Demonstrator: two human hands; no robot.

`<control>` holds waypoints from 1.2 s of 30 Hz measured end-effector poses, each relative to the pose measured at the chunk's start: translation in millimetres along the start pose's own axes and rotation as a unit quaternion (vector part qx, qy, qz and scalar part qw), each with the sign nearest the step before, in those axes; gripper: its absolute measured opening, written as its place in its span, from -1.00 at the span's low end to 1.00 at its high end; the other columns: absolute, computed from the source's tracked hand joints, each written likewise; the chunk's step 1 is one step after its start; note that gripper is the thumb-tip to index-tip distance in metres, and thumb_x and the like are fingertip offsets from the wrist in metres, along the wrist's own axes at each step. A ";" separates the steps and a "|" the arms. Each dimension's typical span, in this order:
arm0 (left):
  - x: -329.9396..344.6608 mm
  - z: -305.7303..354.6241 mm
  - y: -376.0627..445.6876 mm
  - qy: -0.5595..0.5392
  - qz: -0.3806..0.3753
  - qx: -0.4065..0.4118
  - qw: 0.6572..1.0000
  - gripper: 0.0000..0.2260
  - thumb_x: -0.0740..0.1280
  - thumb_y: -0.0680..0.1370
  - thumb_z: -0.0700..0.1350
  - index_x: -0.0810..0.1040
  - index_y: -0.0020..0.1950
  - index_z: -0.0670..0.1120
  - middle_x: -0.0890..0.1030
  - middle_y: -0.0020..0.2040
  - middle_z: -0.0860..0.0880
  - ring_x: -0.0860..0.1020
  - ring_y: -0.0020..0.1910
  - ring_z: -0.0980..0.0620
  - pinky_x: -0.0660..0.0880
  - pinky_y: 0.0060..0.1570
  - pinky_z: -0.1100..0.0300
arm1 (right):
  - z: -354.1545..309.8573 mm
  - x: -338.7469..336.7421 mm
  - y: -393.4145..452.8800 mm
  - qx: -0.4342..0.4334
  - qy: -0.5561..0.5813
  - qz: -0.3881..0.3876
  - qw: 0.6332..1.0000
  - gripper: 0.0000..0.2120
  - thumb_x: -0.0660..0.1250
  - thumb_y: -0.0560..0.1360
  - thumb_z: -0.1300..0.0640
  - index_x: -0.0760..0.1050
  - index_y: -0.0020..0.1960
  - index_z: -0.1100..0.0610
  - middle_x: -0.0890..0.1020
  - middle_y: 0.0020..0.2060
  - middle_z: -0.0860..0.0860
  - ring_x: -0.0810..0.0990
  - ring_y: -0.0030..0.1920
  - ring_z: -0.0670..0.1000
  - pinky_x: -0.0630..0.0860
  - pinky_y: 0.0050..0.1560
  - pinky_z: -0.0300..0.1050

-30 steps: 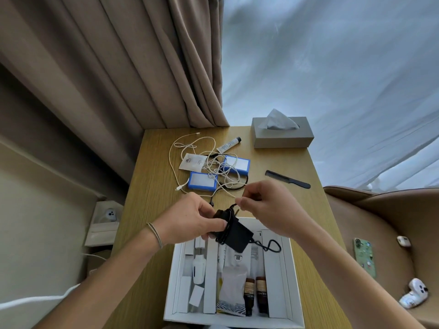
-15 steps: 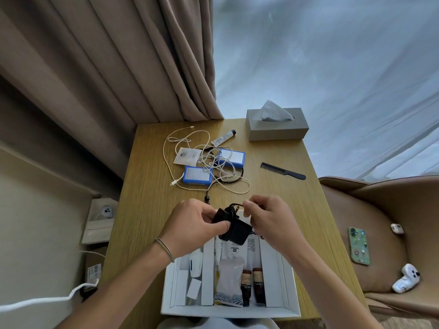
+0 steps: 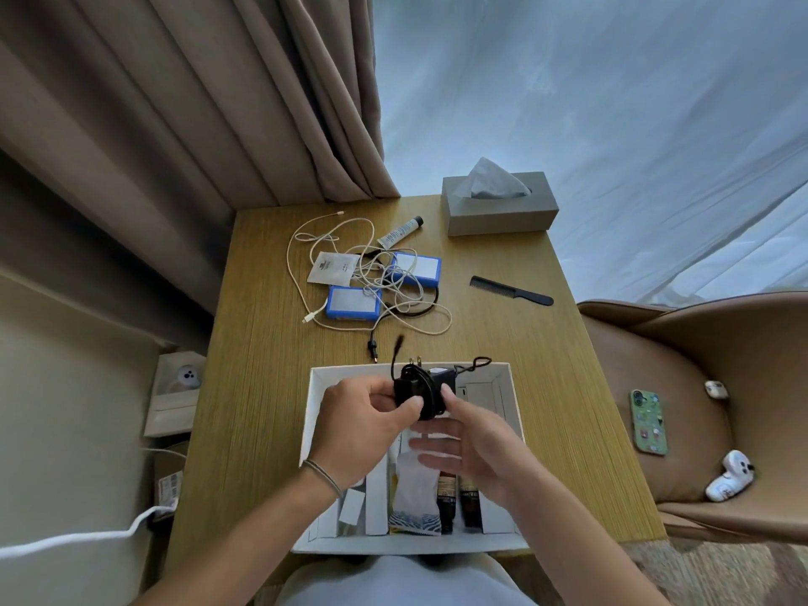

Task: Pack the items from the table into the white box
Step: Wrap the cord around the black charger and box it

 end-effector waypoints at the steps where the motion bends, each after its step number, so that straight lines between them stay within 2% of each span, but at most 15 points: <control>1: 3.8 -2.3 -0.2 -0.006 -0.001 -0.002 1.000 -0.90 0.50 0.41 0.02 0.72 -0.11 0.06 0.71 -0.29 0.17 0.68 -0.28 0.23 0.60 -0.23 0.31 | 1.3 -0.2 2.5 -0.002 0.051 0.000 0.999 -0.51 0.36 0.54 -0.15 0.56 0.28 0.20 0.70 0.10 0.25 0.71 0.07 0.23 0.65 0.09 0.11; 4: 15.8 -11.7 -0.3 -0.024 -0.035 -0.020 0.999 -0.85 0.48 0.41 0.03 0.71 -0.05 0.06 0.72 -0.24 0.16 0.68 -0.22 0.22 0.62 -0.16 0.26 | -0.4 -1.4 6.2 -0.032 0.095 -0.006 0.995 -0.59 0.36 0.57 -0.05 0.56 0.29 0.21 0.68 0.15 0.26 0.71 0.09 0.22 0.65 0.06 0.05; 7: 25.0 -23.4 -1.2 -0.048 -0.100 -0.047 0.993 -0.80 0.46 0.39 0.11 0.69 -0.05 0.08 0.73 -0.19 0.13 0.67 -0.18 0.21 0.58 -0.14 0.26 | -1.6 -8.8 7.2 -0.069 0.082 -0.009 0.994 -0.57 0.40 0.51 -0.04 0.58 0.28 0.19 0.69 0.15 0.22 0.70 0.09 0.20 0.65 0.12 0.07; 9: 26.1 -31.2 -2.6 -0.076 -0.129 -0.088 0.985 -0.68 0.41 0.39 0.26 0.70 -0.06 0.05 0.73 -0.16 0.04 0.67 -0.18 0.15 0.55 -0.18 0.23 | -1.1 -15.1 6.9 -0.088 0.050 -0.003 0.995 -0.55 0.41 0.48 -0.03 0.57 0.29 0.17 0.70 0.14 0.21 0.70 0.11 0.21 0.62 0.13 0.08; 11: 24.0 -41.4 -2.2 -0.100 -0.129 -0.153 0.975 -0.57 0.32 0.47 0.33 0.70 -0.06 -0.01 0.73 -0.15 -0.04 0.67 -0.20 0.06 0.55 -0.24 0.20 | -0.2 -17.6 6.5 -0.099 0.018 -0.012 0.995 -0.54 0.41 0.49 -0.02 0.54 0.33 0.15 0.70 0.14 0.20 0.69 0.13 0.22 0.61 0.17 0.10; 14: 22.2 -50.8 0.4 -0.128 -0.119 -0.207 0.963 -0.63 0.30 0.59 0.18 0.69 0.02 -0.10 0.73 -0.13 -0.11 0.67 -0.24 0.02 0.52 -0.30 0.22 | 1.6 -13.6 4.7 -0.105 -0.002 -0.056 0.993 -0.54 0.44 0.52 0.00 0.51 0.36 0.15 0.68 0.17 0.22 0.67 0.16 0.26 0.64 0.13 0.07; 16: 19.7 -49.2 3.6 -0.153 -0.094 -0.188 0.966 -0.75 0.34 0.61 0.01 0.72 -0.01 -0.13 0.71 -0.18 -0.11 0.64 -0.29 0.06 0.47 -0.35 0.27 | 1.6 -11.3 3.1 -0.104 -0.019 -0.064 0.992 -0.54 0.45 0.50 0.01 0.53 0.34 0.15 0.68 0.17 0.23 0.67 0.16 0.28 0.65 0.11 0.06; 19: 12.5 -44.7 7.1 -0.152 -0.042 -0.148 0.976 -0.80 0.35 0.60 -0.14 0.72 -0.10 -0.17 0.69 -0.25 -0.10 0.61 -0.33 0.07 0.44 -0.40 0.28 | 0.2 -17.2 3.4 -0.105 -0.064 -0.023 0.992 -0.61 0.44 0.52 0.04 0.57 0.29 0.18 0.70 0.13 0.21 0.68 0.14 0.25 0.63 0.15 0.14; 22: 6.2 -43.3 9.9 -0.139 -0.011 -0.123 0.983 -0.83 0.39 0.58 -0.14 0.72 -0.15 -0.15 0.68 -0.32 -0.05 0.63 -0.34 0.09 0.48 -0.34 0.21 | -0.7 -24.5 3.6 -0.102 -0.135 0.012 0.985 -0.73 0.42 0.56 0.07 0.61 0.20 0.18 0.74 0.02 0.18 0.72 0.04 0.18 0.64 0.13 0.15; 25: 2.1 -36.9 10.9 -0.084 0.004 -0.062 0.994 -0.92 0.47 0.51 -0.14 0.73 -0.15 -0.11 0.70 -0.34 -0.03 0.64 -0.35 0.12 0.52 -0.28 0.26 | 0.3 -28.3 3.2 -0.097 -0.163 0.038 0.981 -0.77 0.43 0.55 0.07 0.62 0.13 0.18 0.75 -0.09 0.15 0.75 -0.06 0.15 0.67 -0.03 0.00; 28: 2.9 -29.0 8.5 -0.036 0.021 0.002 0.999 -0.95 0.51 0.47 -0.17 0.75 -0.09 -0.07 0.72 -0.27 0.06 0.66 -0.26 0.16 0.59 -0.17 0.31 | 0.0 -32.9 4.5 -0.108 -0.173 0.083 0.975 -0.81 0.46 0.53 0.08 0.62 0.06 0.18 0.76 -0.16 0.13 0.76 -0.15 0.12 0.66 -0.20 -0.14; 33: 8.7 -12.1 0.1 0.070 0.042 0.126 0.989 -0.91 0.53 0.46 -0.15 0.74 -0.06 -0.02 0.66 -0.20 0.19 0.58 -0.22 0.30 0.42 -0.23 0.51 | 1.7 -34.8 8.0 -0.129 -0.167 0.128 0.969 -0.79 0.49 0.50 0.06 0.62 0.00 0.20 0.75 -0.23 0.12 0.75 -0.20 0.12 0.66 -0.20 -0.08; 36: 19.7 -5.6 -7.9 0.130 0.019 0.193 0.972 -0.86 0.48 0.49 -0.15 0.73 0.03 0.00 0.64 -0.10 0.16 0.54 -0.19 0.28 0.41 -0.18 0.49 | 2.5 -36.8 10.7 -0.129 -0.130 0.135 0.974 -0.71 0.49 0.51 0.04 0.60 0.04 0.26 0.75 -0.24 0.16 0.76 -0.19 0.13 0.67 -0.23 -0.10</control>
Point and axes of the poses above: each hand's wrist, its own y-axis towards the middle knuckle, its own x-axis out of the palm, z = x × y, the point moved 7 cm from there along y, towards the middle knuckle
